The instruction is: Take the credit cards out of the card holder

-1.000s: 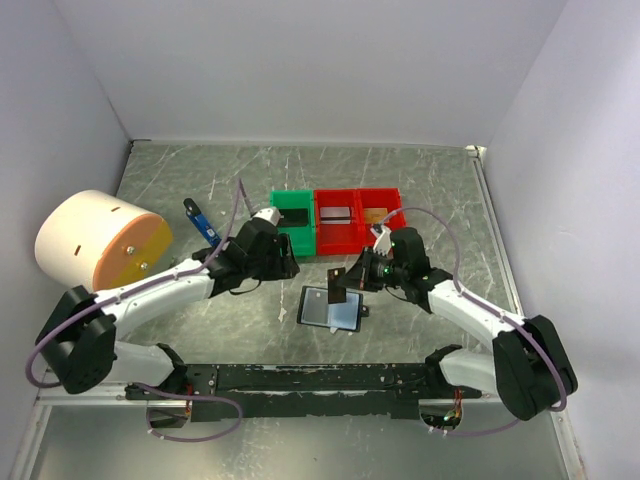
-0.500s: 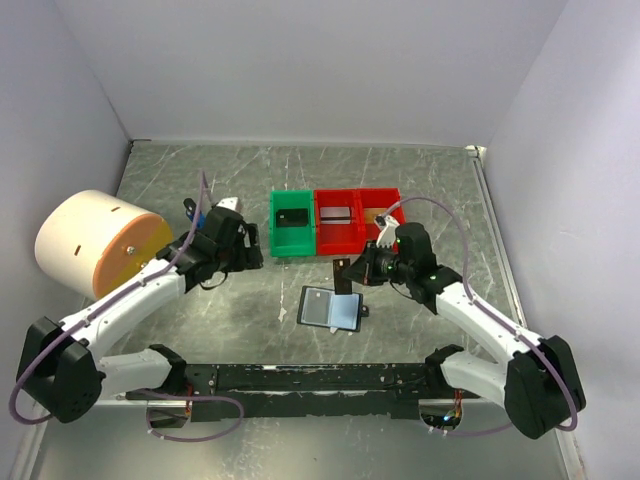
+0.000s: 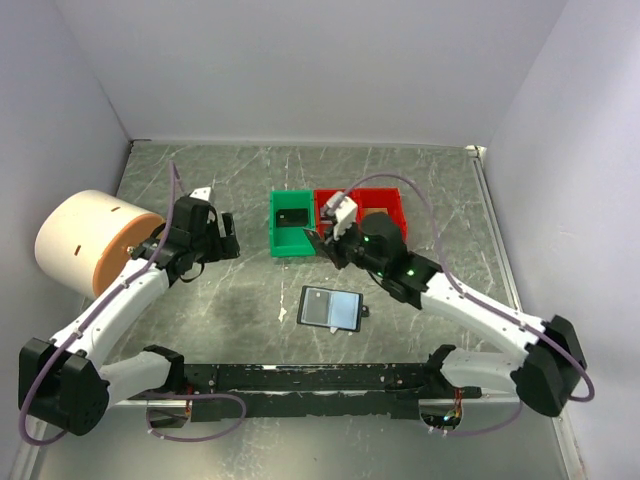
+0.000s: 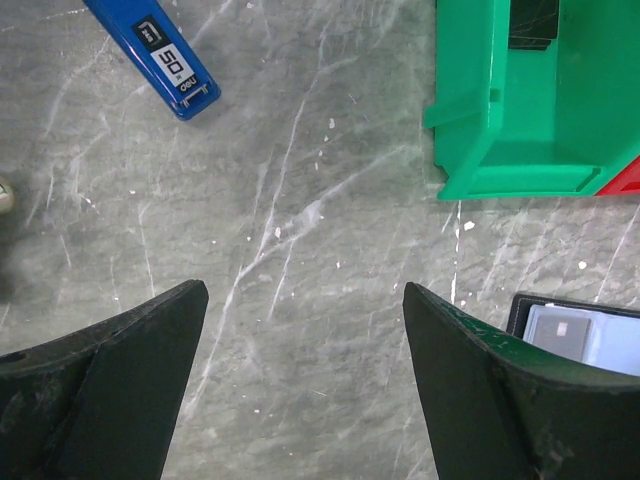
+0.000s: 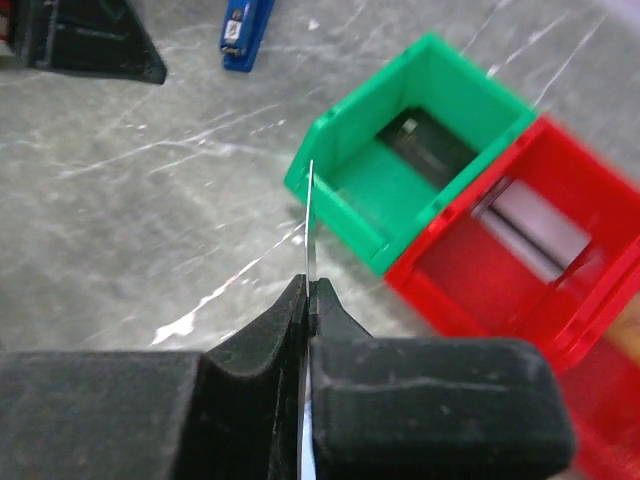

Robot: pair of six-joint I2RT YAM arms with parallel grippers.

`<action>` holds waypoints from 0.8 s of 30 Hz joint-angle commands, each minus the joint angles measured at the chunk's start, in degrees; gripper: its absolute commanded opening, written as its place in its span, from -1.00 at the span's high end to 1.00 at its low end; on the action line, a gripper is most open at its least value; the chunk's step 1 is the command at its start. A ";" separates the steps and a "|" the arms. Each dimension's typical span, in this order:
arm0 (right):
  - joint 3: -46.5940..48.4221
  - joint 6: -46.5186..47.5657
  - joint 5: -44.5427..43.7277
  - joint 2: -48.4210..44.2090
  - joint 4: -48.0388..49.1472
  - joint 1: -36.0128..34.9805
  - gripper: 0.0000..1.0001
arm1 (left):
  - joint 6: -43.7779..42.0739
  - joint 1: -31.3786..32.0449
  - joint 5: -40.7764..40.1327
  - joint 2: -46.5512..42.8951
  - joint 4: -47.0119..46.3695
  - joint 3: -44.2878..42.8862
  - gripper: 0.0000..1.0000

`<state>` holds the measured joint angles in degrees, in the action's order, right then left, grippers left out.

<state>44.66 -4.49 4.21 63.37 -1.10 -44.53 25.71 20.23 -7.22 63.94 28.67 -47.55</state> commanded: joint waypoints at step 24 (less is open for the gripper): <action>34.86 49.08 -9.60 47.32 1.17 -1.20 1.00 | -1.24 -0.28 -8.66 -10.79 1.71 -0.60 -0.91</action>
<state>76.77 41.19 -3.46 108.51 0.86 -45.60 24.45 20.23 -15.38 53.65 29.85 -47.62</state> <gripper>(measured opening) 0.007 0.948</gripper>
